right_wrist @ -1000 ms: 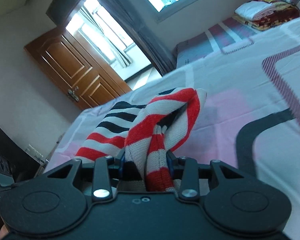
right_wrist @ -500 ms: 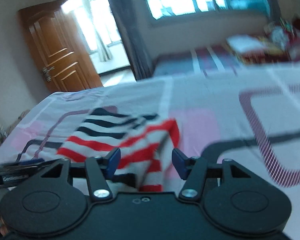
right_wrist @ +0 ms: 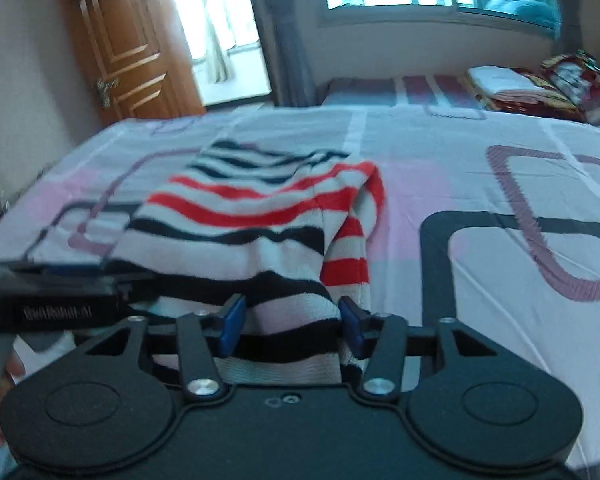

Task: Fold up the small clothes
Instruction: 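Open both tools and release the folded sweater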

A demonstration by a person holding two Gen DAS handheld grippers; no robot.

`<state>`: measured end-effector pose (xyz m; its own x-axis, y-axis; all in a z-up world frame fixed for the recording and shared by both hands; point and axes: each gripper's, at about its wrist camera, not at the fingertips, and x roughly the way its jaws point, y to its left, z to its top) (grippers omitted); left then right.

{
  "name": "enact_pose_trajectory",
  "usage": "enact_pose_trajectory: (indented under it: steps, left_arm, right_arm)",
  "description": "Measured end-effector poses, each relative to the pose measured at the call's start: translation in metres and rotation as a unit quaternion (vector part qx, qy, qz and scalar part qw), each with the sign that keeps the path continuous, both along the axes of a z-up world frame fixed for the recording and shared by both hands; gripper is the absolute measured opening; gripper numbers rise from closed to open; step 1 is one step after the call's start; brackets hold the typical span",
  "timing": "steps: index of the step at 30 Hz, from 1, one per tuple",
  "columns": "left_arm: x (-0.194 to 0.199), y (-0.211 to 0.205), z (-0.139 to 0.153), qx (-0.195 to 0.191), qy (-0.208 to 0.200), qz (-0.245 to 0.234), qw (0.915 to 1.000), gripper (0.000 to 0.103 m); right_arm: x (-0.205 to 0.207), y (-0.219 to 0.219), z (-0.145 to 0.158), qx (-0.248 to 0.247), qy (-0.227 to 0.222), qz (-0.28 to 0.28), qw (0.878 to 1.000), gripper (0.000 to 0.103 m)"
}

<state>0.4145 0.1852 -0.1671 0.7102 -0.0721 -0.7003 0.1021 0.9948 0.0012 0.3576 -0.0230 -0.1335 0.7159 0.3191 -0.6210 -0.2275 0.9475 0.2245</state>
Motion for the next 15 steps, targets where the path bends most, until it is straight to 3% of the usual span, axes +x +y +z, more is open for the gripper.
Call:
enact_pose_trajectory:
  steps: [1, 7, 15]
  left_arm:
    - [-0.003, 0.000, 0.003, 0.003, -0.001, 0.002, 1.0000, 0.103]
    - [-0.029, -0.003, 0.027, 0.007, -0.019, -0.014, 0.9997, 0.103]
    - [-0.050, -0.002, 0.046, 0.007, 0.017, -0.006, 0.9998, 0.103]
  right_arm:
    - [-0.005, -0.003, 0.004, 0.011, -0.002, -0.009, 1.000, 0.068]
    - [-0.031, -0.005, 0.016, 0.007, 0.001, -0.031, 1.000, 0.071]
    - [-0.059, -0.003, 0.033, 0.006, -0.004, -0.042, 0.999, 0.081]
